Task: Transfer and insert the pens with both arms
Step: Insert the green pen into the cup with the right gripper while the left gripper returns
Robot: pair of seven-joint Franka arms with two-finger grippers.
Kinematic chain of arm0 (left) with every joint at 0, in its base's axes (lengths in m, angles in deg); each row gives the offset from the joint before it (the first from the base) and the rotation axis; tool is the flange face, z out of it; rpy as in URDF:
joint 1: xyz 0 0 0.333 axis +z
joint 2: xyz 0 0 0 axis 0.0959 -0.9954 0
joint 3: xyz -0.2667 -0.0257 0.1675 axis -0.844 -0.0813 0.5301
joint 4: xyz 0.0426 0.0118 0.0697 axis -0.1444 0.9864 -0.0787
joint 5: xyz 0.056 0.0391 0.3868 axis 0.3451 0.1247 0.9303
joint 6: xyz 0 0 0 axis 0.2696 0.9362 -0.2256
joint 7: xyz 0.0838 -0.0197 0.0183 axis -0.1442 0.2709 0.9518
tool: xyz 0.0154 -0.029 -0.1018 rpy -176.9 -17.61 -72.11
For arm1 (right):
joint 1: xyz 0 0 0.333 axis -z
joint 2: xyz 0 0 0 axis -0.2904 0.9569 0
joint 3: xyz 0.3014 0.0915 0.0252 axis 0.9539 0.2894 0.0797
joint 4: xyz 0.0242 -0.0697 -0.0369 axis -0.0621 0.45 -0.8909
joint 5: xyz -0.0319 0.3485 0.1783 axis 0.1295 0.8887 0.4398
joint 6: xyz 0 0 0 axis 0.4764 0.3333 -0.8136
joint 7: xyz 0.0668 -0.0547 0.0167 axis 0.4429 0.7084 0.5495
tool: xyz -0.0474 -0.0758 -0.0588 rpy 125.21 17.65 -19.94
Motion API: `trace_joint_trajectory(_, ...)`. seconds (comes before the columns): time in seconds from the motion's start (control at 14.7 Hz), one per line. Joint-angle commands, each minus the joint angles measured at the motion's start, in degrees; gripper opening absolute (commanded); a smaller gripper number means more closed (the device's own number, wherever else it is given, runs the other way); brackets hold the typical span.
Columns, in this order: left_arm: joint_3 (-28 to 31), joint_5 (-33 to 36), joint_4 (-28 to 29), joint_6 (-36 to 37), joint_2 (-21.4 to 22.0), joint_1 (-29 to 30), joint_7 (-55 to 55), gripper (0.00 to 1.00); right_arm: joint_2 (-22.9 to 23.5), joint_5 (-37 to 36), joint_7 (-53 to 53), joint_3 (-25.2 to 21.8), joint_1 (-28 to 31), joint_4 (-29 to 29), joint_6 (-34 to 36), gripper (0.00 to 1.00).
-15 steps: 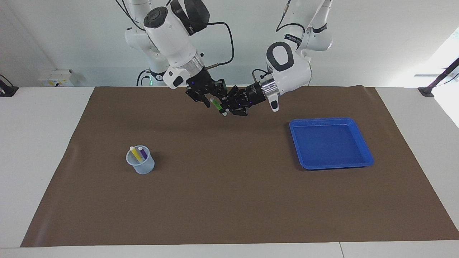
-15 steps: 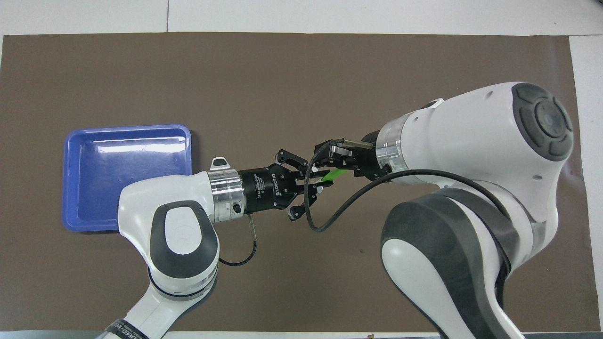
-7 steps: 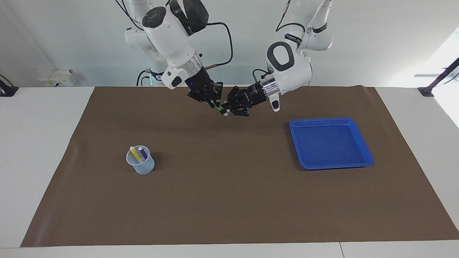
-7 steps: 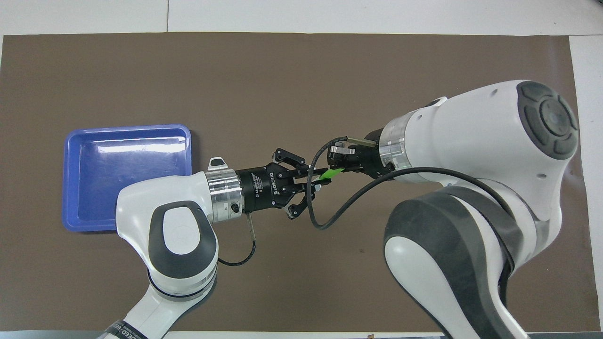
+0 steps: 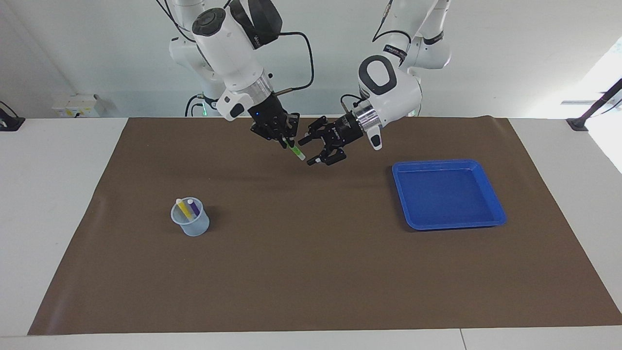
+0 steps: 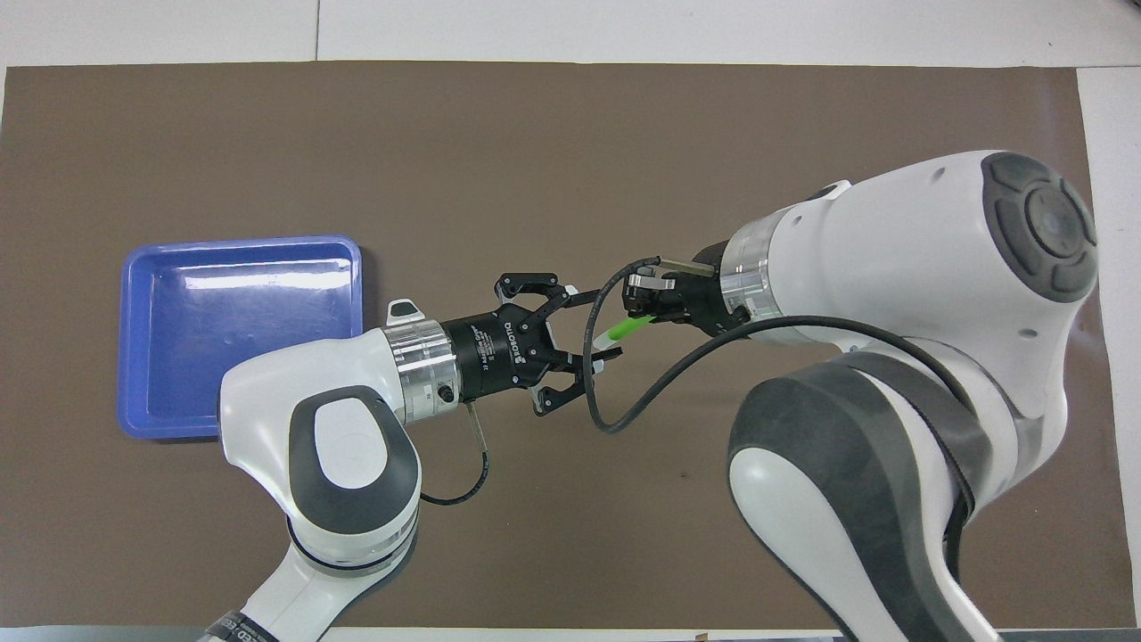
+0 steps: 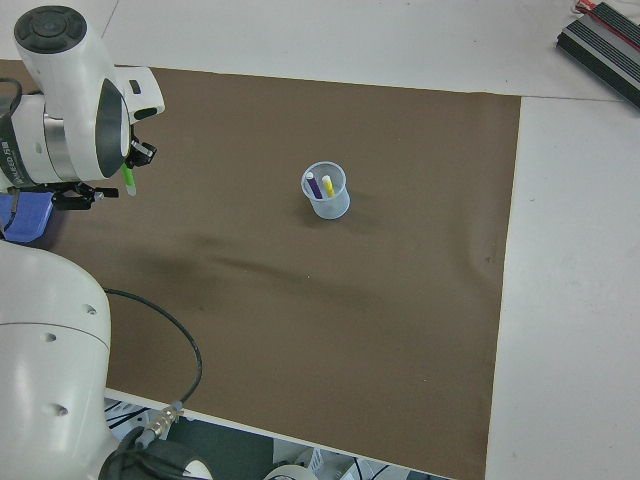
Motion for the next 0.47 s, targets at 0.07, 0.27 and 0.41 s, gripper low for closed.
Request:
trace_joint_trajectory(0.07, 0.95, 3.00, 2.33, -0.99, 1.56, -0.06, -0.30, 1.00, -0.74, -6.70, 7.07, -3.01, 0.89, 0.95, -0.27, 0.00)
trace_joint_trajectory(0.27, 0.95, 11.43, 2.33, -0.29, 1.12, 2.48, -0.30, 1.00, -0.22, -9.86, 18.31, -8.37, 0.80, 1.13, -0.62, 0.00)
trace_joint_trajectory(0.41, 0.95, 21.68, 2.42, 1.19, 0.85, 5.20, -0.30, 1.00, 0.13, -13.55, 22.98, -10.84, 0.80, 1.83, -2.81, 0.00)
